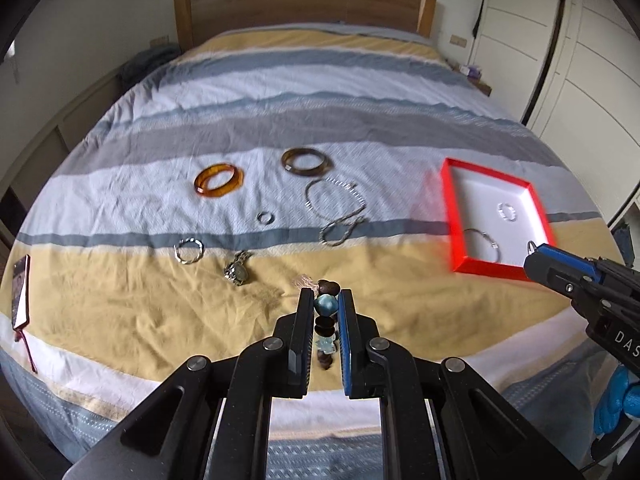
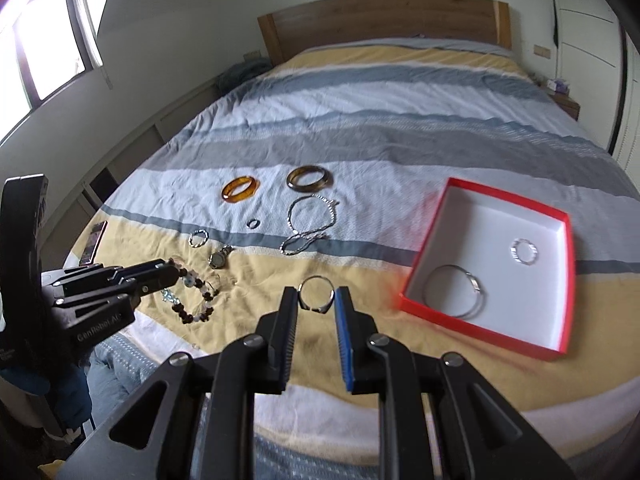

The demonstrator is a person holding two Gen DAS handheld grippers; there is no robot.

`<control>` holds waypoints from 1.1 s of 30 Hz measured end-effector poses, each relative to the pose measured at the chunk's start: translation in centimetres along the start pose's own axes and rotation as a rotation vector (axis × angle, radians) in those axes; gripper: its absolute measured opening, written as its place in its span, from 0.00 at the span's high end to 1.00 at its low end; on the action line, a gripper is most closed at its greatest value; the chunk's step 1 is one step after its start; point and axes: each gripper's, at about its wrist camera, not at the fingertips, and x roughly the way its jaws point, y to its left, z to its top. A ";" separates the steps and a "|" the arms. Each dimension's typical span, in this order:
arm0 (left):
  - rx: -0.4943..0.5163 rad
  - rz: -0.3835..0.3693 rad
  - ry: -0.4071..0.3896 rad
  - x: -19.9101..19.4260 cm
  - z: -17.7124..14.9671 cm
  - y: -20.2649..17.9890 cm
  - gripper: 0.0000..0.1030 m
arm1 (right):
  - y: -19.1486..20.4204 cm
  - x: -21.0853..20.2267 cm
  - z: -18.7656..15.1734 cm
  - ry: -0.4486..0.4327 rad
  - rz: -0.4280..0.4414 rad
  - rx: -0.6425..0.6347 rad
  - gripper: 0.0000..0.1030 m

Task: Organize jewelry
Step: 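Carry the beaded bracelet and silver ring in both tools into the red box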

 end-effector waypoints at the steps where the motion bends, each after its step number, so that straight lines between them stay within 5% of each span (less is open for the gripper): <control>1: 0.007 -0.002 -0.008 -0.5 0.0 -0.4 0.89 | -0.2 -0.6 -0.2 -0.009 -0.004 0.003 0.83; 19: 0.160 -0.096 -0.088 -2.8 5.0 -10.4 0.89 | -9.5 -7.3 0.2 -0.102 -0.145 0.091 0.83; 26: 0.202 -0.166 -0.070 1.6 9.4 -15.1 0.89 | -14.0 -5.1 2.0 -0.052 -0.189 0.094 0.83; 33: 0.243 -0.217 0.012 10.1 12.3 -19.6 0.89 | -18.8 0.8 3.1 0.034 -0.202 0.118 0.83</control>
